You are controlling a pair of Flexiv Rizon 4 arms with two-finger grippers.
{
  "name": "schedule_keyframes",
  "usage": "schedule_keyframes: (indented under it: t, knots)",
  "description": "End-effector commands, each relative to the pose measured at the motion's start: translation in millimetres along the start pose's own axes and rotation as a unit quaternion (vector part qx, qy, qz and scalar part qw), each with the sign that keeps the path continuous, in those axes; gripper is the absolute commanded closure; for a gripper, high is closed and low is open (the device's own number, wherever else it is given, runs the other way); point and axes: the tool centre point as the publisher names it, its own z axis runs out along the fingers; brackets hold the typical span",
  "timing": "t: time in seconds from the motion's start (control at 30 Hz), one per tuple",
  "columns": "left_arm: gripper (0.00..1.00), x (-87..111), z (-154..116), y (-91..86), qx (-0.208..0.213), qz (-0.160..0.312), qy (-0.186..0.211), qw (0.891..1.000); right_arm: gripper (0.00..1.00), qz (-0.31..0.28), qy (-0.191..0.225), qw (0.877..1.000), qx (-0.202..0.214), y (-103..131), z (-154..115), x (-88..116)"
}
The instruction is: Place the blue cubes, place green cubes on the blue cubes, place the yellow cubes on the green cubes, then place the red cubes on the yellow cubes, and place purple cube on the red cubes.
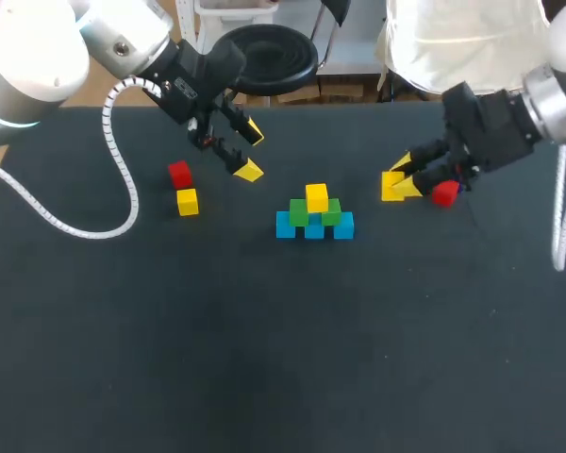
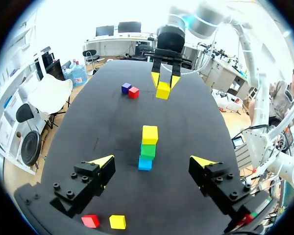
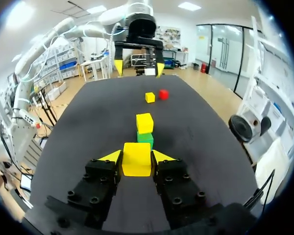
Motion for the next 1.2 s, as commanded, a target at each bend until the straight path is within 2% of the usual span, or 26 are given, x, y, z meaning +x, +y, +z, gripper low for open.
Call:
schedule_keyframes:
  t: [0.03, 0.4, 0.53, 0.73, 0.87, 1.2]
  knots:
    - [0.0, 1.2, 0.0, -0.6, -0.001, 0.001, -0.002, 1.0, 1.0, 0.0, 0.002, 1.0, -0.004, -6.6, 4.6, -3.6]
    - [0.0, 1.2, 0.0, -0.6, -0.001, 0.001, -0.002, 1.0, 1.0, 0.0, 0.002, 1.0, -0.004, -6.6, 4.6, -3.6]
    - [0.0, 1.2, 0.0, -0.6, -0.001, 0.001, -0.002, 1.0, 1.0, -0.008, -0.017, 0.999, -0.037, -4.3, 28.2, -2.7]
    - [0.0, 1.2, 0.0, -0.6, -0.001, 0.001, -0.002, 1.0, 1.0, -0.016, -0.027, 0.999, -0.04, 4.0, 36.4, -7.3]
    - [0.0, 1.2, 0.0, -0.6, -0.001, 0.001, -0.002, 1.0, 1.0, -0.024, -0.015, 0.999, -0.047, 8.5, 41.1, -10.4]
    - [0.0, 1.2, 0.0, -0.6, -0.001, 0.001, -0.002, 1.0, 1.0, -0.033, 0.033, 0.998, -0.031, 20.3, 44.4, -19.1]
